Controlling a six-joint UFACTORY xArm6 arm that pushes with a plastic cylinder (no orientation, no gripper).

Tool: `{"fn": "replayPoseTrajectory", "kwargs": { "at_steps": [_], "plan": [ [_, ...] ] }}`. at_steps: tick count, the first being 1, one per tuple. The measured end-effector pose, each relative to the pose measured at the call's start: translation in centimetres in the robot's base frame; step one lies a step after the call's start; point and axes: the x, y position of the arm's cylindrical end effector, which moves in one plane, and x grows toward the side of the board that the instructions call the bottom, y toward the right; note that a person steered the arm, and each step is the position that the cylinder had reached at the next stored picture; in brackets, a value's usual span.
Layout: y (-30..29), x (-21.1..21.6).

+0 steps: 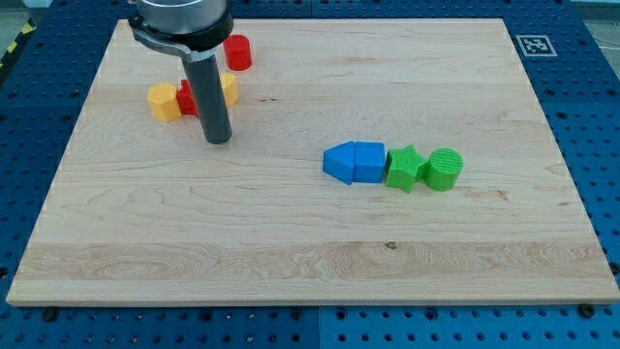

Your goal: Move the red circle parallel to the right of the yellow heart

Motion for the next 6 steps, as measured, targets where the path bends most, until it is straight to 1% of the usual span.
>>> {"fn": "replayPoseTrajectory", "kwargs": {
  "at_steps": [2, 4, 6],
  "plan": [
    [4.0, 0.0],
    [10.5, -4.2],
    [10.5, -4.2]
  ]
}}
